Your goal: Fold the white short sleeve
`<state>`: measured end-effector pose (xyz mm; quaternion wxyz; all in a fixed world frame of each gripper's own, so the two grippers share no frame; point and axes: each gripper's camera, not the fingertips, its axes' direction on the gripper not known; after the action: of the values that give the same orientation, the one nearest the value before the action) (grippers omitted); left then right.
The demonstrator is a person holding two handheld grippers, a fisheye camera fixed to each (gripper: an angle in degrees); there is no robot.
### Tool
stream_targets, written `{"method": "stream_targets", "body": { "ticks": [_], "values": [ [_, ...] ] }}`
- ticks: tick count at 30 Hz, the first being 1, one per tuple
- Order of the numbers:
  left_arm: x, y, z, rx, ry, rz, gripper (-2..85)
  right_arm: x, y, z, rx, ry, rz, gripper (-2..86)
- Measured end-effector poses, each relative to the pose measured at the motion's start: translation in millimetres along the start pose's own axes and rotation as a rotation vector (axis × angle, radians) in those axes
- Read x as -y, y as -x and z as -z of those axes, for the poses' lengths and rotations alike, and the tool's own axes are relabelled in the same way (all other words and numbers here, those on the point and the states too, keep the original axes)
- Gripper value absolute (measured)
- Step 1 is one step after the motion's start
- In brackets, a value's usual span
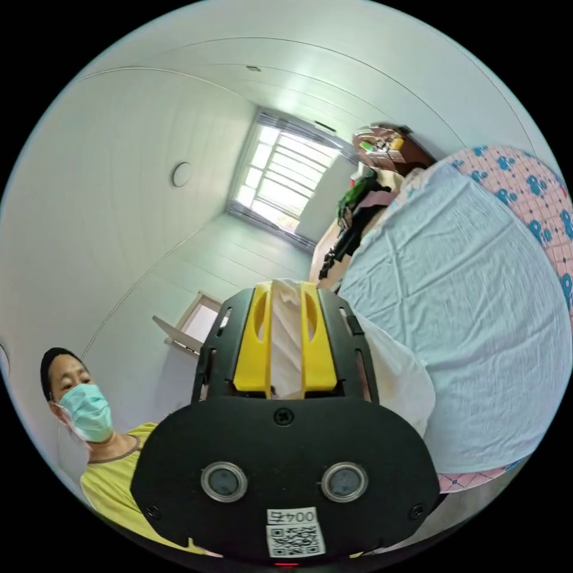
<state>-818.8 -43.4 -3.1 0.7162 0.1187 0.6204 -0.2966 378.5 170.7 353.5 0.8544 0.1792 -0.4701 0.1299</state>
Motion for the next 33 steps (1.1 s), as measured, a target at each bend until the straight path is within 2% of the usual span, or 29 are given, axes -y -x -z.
{"method": "stream_targets", "body": {
  "ticks": [2, 5, 10, 15, 17, 22, 25, 27, 28, 30, 33],
  "values": [
    [1.1, 22.0, 0.0, 0.040, 0.006, 0.050, 1.0, -2.7, -28.3, 4.1, 0.003, -0.021, -0.024, 14.3],
    [8.2, 43.9, 1.8, 0.077, 0.013, 0.090, 0.9, -17.4, -55.3, 17.2, -0.117, -0.038, 0.004, 15.7],
    [27.2, 56.1, 11.7, 0.095, -0.006, 0.079, 0.8, -68.9, -94.4, -8.3, -0.437, 0.138, 0.144, 16.2],
    [41.8, 56.4, 19.7, 0.106, -0.011, 0.071, 0.8, -109.8, -101.4, -46.6, -0.535, 0.213, 0.327, 16.3],
    [45.4, 54.4, 23.4, 0.107, -0.012, 0.063, 0.9, -107.2, -112.2, -47.5, -0.489, 0.214, 0.303, 16.3],
    [49.6, 44.9, 43.1, 0.079, -0.031, 0.029, 0.9, -92.0, -201.1, -28.4, 0.058, 0.189, -0.172, 17.2],
    [48.7, 37.4, 57.9, 0.064, -0.045, 0.009, 0.9, -98.4, -226.8, -28.3, 0.181, 0.160, -0.268, 17.5],
    [47.4, 32.3, 67.4, 0.065, -0.053, -0.002, 0.9, -101.6, -238.0, -28.5, 0.284, 0.136, -0.313, 14.9],
    [46.1, 28.8, 74.7, 0.070, -0.059, -0.012, 0.9, -101.8, -240.7, -25.1, 0.377, 0.111, -0.313, 11.0],
    [43.5, 23.4, 89.1, 0.090, -0.071, -0.027, 0.9, -97.4, -231.6, -10.6, 0.441, 0.083, -0.241, 2.0],
    [36.6, 12.0, 121.8, 0.162, -0.100, -0.075, 0.9, -87.6, -203.9, 33.5, 0.502, 0.013, -0.155, 0.3]
  ]
}}
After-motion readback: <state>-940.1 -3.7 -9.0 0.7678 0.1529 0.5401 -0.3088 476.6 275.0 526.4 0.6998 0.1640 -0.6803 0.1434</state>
